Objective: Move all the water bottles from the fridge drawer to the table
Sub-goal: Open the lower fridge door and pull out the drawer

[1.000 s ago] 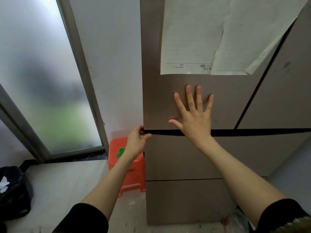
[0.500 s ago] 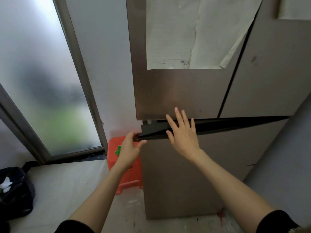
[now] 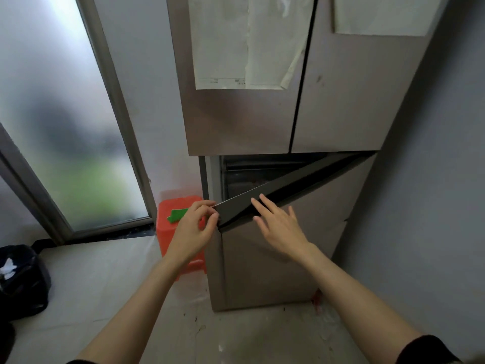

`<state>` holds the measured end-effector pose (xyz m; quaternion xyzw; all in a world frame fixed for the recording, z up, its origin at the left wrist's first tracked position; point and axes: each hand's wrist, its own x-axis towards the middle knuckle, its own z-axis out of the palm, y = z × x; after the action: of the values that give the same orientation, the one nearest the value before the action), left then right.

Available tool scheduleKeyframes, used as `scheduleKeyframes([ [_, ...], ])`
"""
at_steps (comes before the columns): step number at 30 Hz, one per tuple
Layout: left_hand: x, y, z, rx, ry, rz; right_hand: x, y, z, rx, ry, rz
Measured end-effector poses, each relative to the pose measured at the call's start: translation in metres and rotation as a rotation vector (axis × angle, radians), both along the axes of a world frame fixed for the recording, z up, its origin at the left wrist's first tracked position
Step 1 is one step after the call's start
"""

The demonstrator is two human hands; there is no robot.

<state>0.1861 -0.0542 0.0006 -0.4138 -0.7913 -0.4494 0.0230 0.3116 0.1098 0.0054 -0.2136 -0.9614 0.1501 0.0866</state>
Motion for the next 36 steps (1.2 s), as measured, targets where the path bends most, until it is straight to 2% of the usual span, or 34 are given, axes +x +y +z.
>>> scheduleKeyframes([
  [4,0.030,0.008,0.002,-0.160,0.054,-0.147,0.047,-0.004,0.009,-0.045,0.023,-0.029],
  [10,0.079,0.038,0.006,-0.262,0.081,-0.472,0.111,-0.007,0.016,-0.093,0.093,-0.166],
  [17,0.134,0.060,0.006,-0.187,0.192,-0.691,0.189,0.000,0.021,-0.164,0.149,-0.370],
  [28,0.229,0.180,0.014,-0.425,0.478,-0.884,0.306,0.044,0.033,0.040,0.044,-0.662],
  [34,0.275,0.242,0.008,-0.388,0.487,-0.938,0.349,0.080,0.043,0.271,-0.187,-0.719],
  [36,0.285,0.258,0.007,-0.374,0.534,-0.920,0.360,0.094,0.039,0.296,-0.199,-0.755],
])
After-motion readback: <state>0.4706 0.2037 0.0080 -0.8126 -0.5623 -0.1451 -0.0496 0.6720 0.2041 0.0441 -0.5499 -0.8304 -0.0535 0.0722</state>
